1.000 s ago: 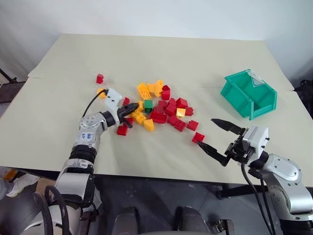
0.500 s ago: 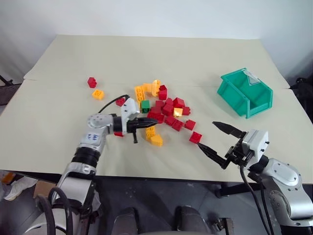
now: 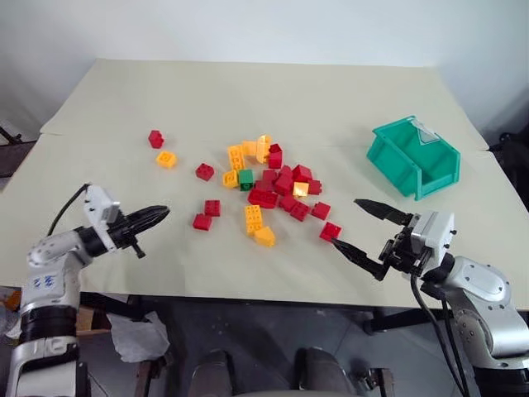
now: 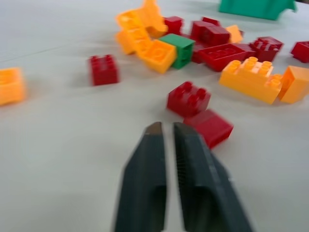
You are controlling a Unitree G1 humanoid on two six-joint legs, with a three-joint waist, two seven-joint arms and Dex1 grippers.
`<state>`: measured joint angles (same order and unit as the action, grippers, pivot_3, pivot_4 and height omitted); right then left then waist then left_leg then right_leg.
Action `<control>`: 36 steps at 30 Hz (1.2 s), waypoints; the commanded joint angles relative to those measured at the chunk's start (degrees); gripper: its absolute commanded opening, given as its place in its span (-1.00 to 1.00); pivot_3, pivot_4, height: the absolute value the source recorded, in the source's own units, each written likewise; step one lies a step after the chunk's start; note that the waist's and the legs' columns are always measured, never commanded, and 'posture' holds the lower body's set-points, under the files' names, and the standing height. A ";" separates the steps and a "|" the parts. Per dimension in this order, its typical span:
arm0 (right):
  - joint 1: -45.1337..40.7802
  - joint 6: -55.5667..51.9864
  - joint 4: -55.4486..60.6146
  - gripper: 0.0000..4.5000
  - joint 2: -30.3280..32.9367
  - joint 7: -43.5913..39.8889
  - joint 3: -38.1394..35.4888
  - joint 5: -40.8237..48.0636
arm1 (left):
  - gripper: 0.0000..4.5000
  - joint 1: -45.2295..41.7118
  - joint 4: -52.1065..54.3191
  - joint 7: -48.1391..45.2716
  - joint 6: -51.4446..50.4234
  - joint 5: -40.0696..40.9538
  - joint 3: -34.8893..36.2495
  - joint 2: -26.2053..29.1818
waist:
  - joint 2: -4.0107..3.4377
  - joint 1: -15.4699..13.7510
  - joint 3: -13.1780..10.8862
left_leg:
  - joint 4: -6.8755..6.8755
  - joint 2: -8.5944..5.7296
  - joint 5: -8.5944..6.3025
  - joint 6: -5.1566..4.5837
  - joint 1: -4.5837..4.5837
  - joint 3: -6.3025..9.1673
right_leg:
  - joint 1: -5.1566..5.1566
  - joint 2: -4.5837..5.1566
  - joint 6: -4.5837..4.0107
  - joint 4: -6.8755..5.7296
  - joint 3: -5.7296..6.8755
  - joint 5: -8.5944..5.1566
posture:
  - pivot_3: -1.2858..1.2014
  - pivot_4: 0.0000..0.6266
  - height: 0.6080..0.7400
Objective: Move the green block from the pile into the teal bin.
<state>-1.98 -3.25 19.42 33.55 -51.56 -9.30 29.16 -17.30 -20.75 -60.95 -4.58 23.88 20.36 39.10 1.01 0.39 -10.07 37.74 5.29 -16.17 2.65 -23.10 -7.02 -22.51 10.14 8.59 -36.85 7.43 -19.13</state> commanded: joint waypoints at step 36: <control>5.68 -2.10 8.71 1.00 -1.14 8.24 -4.51 -0.26 | 0.99 -54.21 -50.43 4.72 16.16 -29.70 -31.19 -14.79 | 0.21 -0.57 -0.08 | -0.22 -0.01 -0.05 0.03 -0.10 -0.08 | -0.06 -0.09 0.01 0.37 0.10 0.00 | 0.03 -0.52 1.00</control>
<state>3.14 -5.50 25.08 32.76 -44.78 -11.59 28.30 -69.28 -70.58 -56.98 10.29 -4.92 -11.13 24.48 1.22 -0.18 -10.15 37.52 5.28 -16.22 2.67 -23.20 -7.08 -22.57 10.05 8.60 -36.49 7.53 -19.13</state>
